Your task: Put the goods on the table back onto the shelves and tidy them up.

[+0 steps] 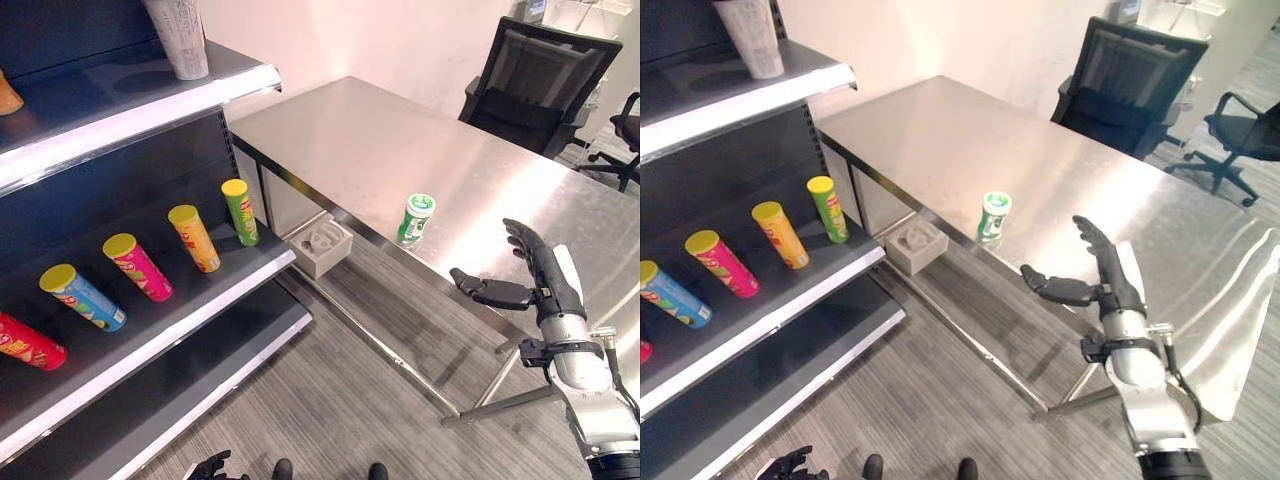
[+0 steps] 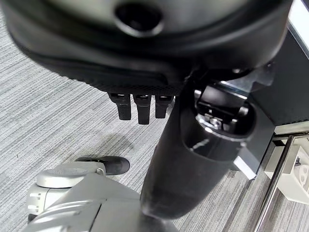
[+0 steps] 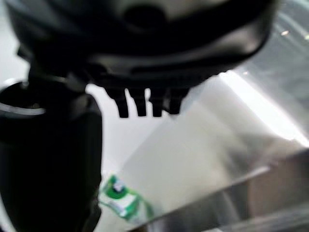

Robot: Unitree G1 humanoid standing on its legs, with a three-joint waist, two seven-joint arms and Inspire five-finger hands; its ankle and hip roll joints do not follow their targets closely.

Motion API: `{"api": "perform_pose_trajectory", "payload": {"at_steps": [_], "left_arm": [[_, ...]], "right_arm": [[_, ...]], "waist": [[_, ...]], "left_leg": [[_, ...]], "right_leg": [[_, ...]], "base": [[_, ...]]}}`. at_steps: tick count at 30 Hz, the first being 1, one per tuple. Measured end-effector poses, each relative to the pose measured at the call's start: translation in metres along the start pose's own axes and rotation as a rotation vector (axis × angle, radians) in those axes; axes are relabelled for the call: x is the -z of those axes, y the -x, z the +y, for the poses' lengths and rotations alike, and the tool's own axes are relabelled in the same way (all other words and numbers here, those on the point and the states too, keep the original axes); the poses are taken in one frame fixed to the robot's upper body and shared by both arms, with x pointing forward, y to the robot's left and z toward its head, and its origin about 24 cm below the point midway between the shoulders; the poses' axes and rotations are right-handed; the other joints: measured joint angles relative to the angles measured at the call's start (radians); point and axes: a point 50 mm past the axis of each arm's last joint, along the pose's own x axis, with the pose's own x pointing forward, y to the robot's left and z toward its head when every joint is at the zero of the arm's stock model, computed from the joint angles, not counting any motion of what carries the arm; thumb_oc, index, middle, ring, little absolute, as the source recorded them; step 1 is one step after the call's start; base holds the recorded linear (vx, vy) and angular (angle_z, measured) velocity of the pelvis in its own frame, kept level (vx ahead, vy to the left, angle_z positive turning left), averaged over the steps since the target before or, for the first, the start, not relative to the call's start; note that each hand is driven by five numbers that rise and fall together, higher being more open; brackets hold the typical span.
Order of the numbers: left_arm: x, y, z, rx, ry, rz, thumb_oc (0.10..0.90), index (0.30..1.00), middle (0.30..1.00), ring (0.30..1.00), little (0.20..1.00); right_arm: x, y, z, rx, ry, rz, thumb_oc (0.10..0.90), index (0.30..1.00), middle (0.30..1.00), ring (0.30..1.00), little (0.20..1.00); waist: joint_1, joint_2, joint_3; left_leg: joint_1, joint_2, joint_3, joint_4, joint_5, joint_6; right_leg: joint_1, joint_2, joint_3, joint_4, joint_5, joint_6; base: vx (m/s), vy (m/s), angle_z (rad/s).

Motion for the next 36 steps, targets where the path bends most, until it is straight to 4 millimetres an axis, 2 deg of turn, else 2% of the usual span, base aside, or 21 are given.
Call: {"api": "perform_pose_trajectory", "payload": {"at_steps": [5,14,18,23,36], "left_arm": [[0.000,0.000,0.000,0.000,-0.001,0.001,0.800,0.900,0.900,0.900,0.900],[-0.002,0.000,0.001,-0.002,-0.002,-0.007,0.800,0.900,0.900,0.900,0.900],[-0.002,0.000,0.001,-0.002,-0.003,-0.005,0.800,0.900,0.900,0.900,0.900],[0.000,0.000,0.002,-0.005,-0.005,0.000,0.800,0.900,0.900,0.900,0.900],[-0.001,0.000,0.003,-0.014,0.000,0.005,0.800,0.900,0.900,0.900,0.900]], "right_arm": [[0.015,0.004,0.015,-0.033,-0.020,0.078,0.800,0.900,0.900,0.900,0.900],[0.010,-0.007,0.019,0.002,-0.034,0.072,0.800,0.900,0.900,0.900,0.900],[0.008,-0.021,0.020,0.038,-0.044,0.079,0.800,0.900,0.900,0.900,0.900],[0.007,-0.029,0.021,0.072,-0.062,0.095,0.800,0.900,0.900,0.900,0.900],[-0.001,-0.047,0.026,0.140,-0.084,0.105,0.800,0.900,0.900,0.900,0.900]], "waist": [[0.013,-0.004,-0.008],[0.050,-0.013,-0.013],[0.075,-0.015,-0.012],[0.100,-0.021,-0.008],[0.126,-0.028,-0.005]], "left_leg": [[-0.010,-0.008,-0.008,-0.001,-0.001,0.002],[-0.036,-0.010,-0.052,0.003,0.005,-0.005],[-0.041,-0.011,-0.072,0.004,0.012,-0.009],[-0.052,-0.014,-0.077,0.003,0.011,-0.012],[-0.059,-0.025,-0.102,0.004,0.014,-0.010]], "right_leg": [[-0.003,-0.008,-0.009,0.000,-0.003,0.004],[-0.006,-0.009,-0.054,0.000,-0.005,0.002],[-0.005,-0.009,-0.077,0.000,-0.006,0.004],[-0.006,-0.009,-0.081,0.000,-0.011,0.005],[-0.006,-0.019,-0.107,0.000,-0.017,0.010]], "base": [[0.01,0.007,0.05],[0.01,0.002,0.14],[0.04,0.002,0.15],[0.03,-0.005,0.05],[0.02,-0.003,0.06]]}}
